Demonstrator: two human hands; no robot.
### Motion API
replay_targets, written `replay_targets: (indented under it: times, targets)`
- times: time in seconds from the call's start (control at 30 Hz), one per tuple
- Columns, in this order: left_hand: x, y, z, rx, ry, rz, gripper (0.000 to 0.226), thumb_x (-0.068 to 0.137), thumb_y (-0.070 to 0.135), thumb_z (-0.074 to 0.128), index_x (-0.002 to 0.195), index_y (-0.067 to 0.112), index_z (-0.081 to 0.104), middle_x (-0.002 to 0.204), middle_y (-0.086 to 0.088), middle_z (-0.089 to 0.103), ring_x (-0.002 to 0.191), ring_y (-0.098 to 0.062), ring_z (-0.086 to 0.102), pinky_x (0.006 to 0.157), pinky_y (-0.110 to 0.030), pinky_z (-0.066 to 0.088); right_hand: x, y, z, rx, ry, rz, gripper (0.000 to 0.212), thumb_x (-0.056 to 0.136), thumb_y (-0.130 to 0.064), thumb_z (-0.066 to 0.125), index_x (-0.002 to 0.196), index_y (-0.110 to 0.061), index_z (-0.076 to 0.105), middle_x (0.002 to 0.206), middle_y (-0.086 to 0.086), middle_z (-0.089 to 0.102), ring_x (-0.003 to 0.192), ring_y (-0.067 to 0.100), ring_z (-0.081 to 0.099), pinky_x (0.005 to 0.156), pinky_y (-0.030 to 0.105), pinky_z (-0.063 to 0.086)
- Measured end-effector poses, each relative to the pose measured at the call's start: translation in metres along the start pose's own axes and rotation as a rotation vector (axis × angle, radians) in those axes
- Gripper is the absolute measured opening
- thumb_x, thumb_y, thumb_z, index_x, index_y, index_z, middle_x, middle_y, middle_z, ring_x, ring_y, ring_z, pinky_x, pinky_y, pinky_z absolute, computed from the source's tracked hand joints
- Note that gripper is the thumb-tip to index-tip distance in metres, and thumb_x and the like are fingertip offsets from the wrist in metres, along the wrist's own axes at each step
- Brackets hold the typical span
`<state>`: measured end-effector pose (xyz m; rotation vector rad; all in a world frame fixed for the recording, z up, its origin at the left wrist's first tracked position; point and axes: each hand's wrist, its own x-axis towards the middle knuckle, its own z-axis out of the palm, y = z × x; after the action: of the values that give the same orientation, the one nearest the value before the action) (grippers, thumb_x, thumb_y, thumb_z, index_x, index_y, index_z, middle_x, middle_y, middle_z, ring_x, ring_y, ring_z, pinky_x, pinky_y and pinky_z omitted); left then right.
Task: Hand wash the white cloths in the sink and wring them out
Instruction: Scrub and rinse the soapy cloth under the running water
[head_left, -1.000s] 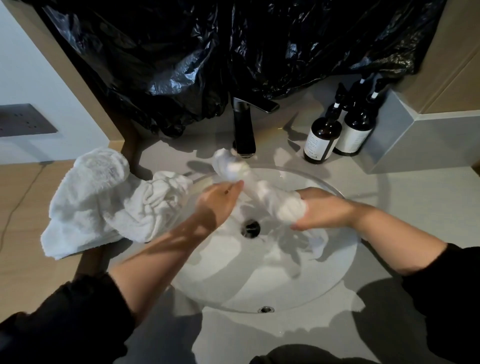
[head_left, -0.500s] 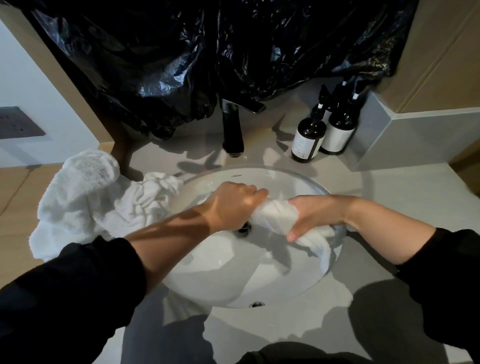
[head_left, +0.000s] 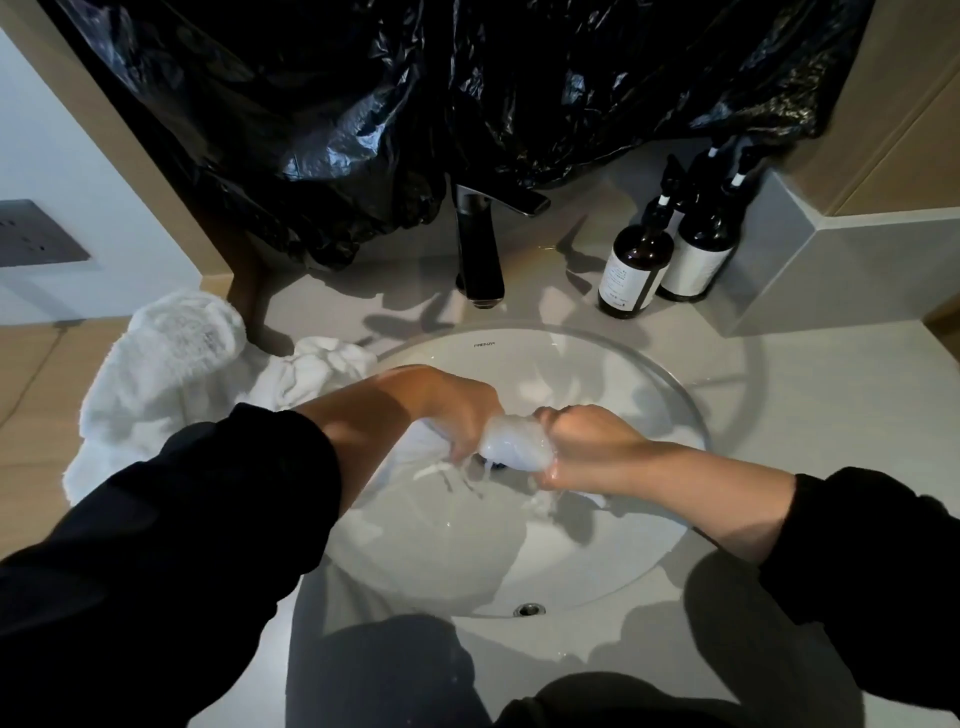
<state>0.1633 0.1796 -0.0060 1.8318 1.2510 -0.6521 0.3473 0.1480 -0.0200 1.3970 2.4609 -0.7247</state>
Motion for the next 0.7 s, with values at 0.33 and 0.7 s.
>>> replay_targets:
  times: [0.33, 0.7]
  targets:
    - [-0.002, -0.021, 0.019, 0.066, 0.791, 0.111, 0.010, 0.079, 0.017, 0.062, 0.088, 0.019, 0.061, 0.083, 0.005, 0.062, 0.078, -0.018, 0.060, 0.063, -0.027, 0.046, 0.003, 0.044, 0.009, 1.281, -0.047, 0.275, 0.063, 0.088, -0.063, 0.050, 0.121, -0.011, 0.063, 0.115, 0.009, 0.068, 0.108, 0.025, 0.064, 0.099, 0.033, 0.047]
    - [-0.022, -0.015, 0.012, 0.173, 1.052, 0.151, 0.029, 0.077, 0.014, 0.064, 0.105, 0.018, 0.061, 0.101, 0.002, 0.065, 0.087, -0.022, 0.063, 0.068, -0.027, 0.046, -0.012, 0.023, 0.009, 2.531, -0.031, 0.478, 0.059, 0.092, -0.046, 0.044, 0.136, -0.008, 0.051, 0.125, 0.034, 0.055, 0.120, 0.048, 0.049, 0.087, 0.071, 0.042]
